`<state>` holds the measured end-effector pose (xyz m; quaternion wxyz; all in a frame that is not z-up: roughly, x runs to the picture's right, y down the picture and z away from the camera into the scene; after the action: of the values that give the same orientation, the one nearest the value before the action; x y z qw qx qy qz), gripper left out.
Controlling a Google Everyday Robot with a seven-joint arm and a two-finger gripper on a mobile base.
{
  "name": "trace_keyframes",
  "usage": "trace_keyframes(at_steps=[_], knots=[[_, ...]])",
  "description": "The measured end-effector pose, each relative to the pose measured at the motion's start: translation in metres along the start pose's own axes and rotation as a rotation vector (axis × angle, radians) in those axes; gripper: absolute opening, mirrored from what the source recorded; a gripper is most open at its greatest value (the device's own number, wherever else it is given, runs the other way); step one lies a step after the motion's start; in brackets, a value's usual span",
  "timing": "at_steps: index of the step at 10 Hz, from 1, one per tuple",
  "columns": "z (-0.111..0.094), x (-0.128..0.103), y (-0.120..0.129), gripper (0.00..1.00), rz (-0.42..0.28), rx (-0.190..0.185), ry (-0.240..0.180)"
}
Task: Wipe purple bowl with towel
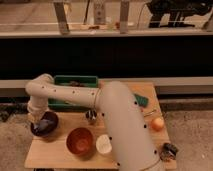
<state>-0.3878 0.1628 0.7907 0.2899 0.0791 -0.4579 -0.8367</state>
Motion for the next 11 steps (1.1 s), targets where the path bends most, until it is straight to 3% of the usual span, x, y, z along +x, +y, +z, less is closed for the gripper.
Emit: trace_keyframes(at_steps=[5, 8, 11], knots=[[0.011, -0.029, -0.033, 0.00, -0.031, 0.015, -0.076], [0.002, -0.055, -0.009, 0.00, 0.050, -0.020, -0.092], [-0.010, -0.063, 0.017, 0.00, 0.125, -0.074, -0.085]])
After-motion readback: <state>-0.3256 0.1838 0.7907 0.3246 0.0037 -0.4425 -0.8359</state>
